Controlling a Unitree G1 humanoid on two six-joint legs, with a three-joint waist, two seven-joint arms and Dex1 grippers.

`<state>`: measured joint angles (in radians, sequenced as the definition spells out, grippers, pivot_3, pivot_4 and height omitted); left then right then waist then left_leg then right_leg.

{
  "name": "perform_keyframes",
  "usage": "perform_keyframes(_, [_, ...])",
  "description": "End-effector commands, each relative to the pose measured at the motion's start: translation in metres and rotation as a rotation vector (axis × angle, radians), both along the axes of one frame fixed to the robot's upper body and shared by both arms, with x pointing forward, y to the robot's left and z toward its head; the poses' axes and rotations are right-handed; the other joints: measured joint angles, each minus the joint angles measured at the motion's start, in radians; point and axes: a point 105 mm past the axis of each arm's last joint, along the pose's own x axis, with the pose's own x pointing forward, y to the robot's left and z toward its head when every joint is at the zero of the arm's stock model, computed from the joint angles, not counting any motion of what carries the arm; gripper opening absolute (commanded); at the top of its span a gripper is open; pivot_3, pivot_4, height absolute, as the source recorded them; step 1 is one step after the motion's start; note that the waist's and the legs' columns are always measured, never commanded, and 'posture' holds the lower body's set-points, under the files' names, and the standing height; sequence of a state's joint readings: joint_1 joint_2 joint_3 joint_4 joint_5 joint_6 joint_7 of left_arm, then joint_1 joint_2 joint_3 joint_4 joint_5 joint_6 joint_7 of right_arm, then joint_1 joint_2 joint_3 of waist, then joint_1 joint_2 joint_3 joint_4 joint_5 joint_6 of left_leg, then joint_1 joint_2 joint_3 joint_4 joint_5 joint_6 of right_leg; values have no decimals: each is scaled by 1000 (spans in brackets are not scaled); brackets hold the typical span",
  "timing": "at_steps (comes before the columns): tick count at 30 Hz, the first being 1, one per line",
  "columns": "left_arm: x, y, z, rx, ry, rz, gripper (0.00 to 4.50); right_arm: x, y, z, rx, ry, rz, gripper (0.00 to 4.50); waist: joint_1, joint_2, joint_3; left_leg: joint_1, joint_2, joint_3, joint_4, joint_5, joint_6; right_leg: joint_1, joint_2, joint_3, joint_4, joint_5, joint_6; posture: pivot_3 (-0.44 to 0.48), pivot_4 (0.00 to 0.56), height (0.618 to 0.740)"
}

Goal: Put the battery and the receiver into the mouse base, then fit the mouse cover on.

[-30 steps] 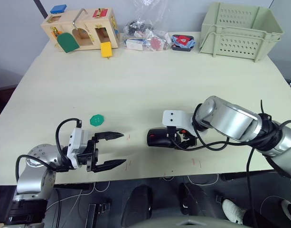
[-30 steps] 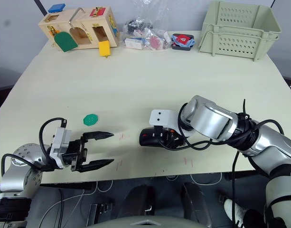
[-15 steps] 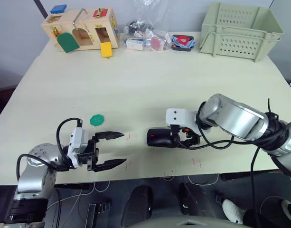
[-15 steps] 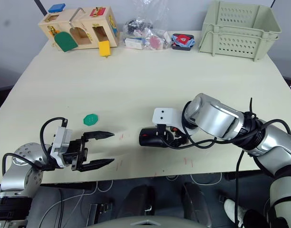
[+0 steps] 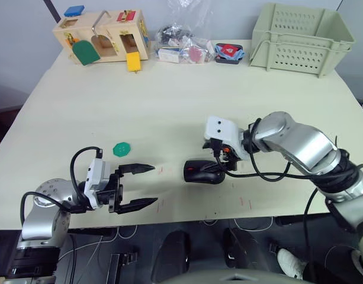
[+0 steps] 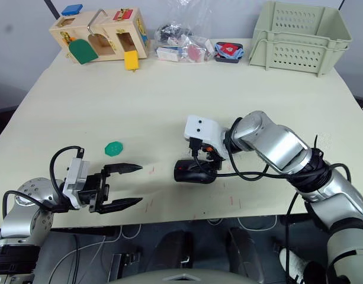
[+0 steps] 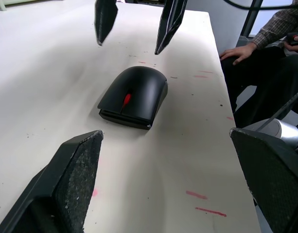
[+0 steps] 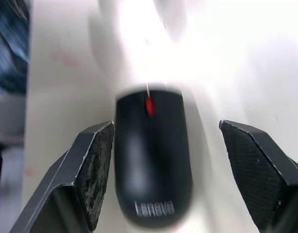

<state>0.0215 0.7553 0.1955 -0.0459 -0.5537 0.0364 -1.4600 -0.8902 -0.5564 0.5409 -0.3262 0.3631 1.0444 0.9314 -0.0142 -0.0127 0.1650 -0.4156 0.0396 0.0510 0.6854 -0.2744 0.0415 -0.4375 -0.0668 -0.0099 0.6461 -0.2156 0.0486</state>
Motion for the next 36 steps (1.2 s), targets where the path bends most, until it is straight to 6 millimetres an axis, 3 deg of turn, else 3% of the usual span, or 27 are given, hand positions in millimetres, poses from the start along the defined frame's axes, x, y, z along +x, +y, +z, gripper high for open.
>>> perform_keyframes(1, [1,3,6,3,-29,2,4500,0,7,11,78,-45,19,2433,0,0,0,0,0,0,0,0,0,0,0,0,0,0,0,0,150,740])
perform_keyframes(3, [1,3,7,4,-30,3,4500,1,11,10,94,-45,20,1592,0,0,0,0,0,0,0,0,0,0,0,0,0,0,0,0,150,740])
perform_keyframes(9, [1,4,6,5,-30,5,4500,1,27,9,157,-37,33,1592,-1,0,0,0,0,0,0,0,0,0,0,0,0,0,0,0,150,740])
perform_keyframes(16, [0,4,6,4,-27,7,4500,1,39,-7,90,-14,44,1592,0,0,0,0,0,0,0,0,0,0,0,0,0,0,0,0,150,740])
perform_keyframes(36, [-3,3,5,2,-24,6,4500,10,29,-58,-162,58,-5,1592,1,0,0,1,0,0,0,1,-2,0,0,0,1,0,0,0,150,740])
